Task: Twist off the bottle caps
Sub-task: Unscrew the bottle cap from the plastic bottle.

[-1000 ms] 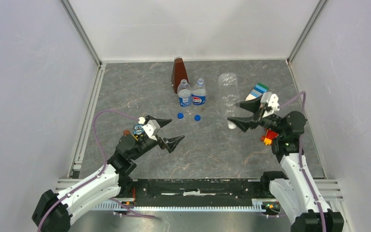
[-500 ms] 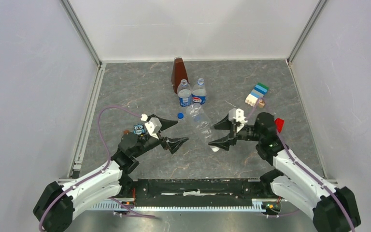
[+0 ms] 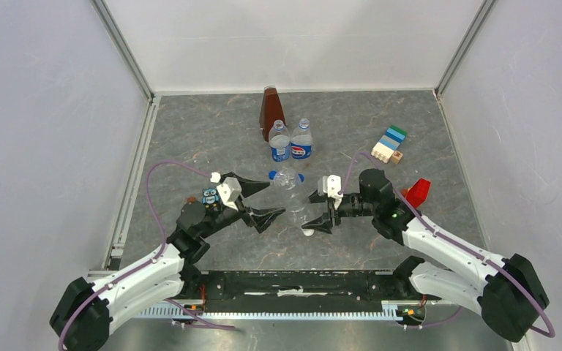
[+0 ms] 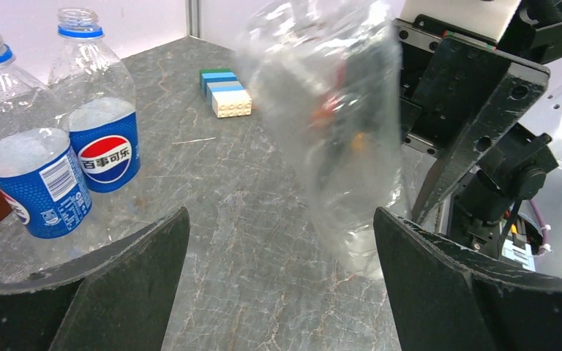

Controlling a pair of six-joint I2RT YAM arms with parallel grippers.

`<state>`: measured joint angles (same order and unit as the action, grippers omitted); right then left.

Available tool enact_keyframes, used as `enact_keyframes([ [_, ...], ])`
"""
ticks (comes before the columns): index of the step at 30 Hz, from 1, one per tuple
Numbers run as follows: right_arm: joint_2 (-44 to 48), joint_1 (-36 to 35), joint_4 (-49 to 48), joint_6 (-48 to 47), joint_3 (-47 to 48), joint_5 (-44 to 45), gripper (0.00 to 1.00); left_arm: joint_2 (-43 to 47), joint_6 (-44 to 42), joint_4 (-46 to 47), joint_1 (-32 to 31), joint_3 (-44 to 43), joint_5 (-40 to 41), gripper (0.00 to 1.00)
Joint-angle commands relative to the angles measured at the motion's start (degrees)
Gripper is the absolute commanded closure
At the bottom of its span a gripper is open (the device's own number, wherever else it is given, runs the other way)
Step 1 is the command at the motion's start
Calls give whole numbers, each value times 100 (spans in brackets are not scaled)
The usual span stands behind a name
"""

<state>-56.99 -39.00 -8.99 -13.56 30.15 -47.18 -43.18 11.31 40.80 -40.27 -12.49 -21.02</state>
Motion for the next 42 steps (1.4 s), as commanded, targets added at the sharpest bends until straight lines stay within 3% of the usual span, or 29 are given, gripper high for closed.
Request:
enact_keyframes([
  [1, -78, -98, -382, 127, 238, 516, 66, 41, 135, 215, 2, -295, -332, 0],
  [6, -370, -99, -331, 205, 381, 747, 66, 17, 93, 218, 2, -348, -651, 0],
  [10, -475, -161, -372, 21, 383, 82, 66, -60, 73, 219, 2, -384, -631, 0],
  [17, -383, -370, -204, -403, 326, -99, 66, -232, 158, 395, 2, -397, -404, 0],
  [23, -384, -445, -272, -472, 281, -151, 66, -525, 504, 1363, 2, -194, -524, 1],
  [25, -424, -458, -276, -472, 289, -120, 66, -605, 536, 1451, 2, -192, -615, 6],
  [28, -461, -464, -294, -474, 299, -94, 66, -670, 528, 1458, 3, -219, -726, 23],
  [40, -488, -482, -479, -393, 238, 76, 65, -550, 151, 930, 6, -236, -775, 60],
  [42, -511, -480, -544, -369, 229, 174, 60, -502, 107, 888, 6, -215, -721, 73],
])
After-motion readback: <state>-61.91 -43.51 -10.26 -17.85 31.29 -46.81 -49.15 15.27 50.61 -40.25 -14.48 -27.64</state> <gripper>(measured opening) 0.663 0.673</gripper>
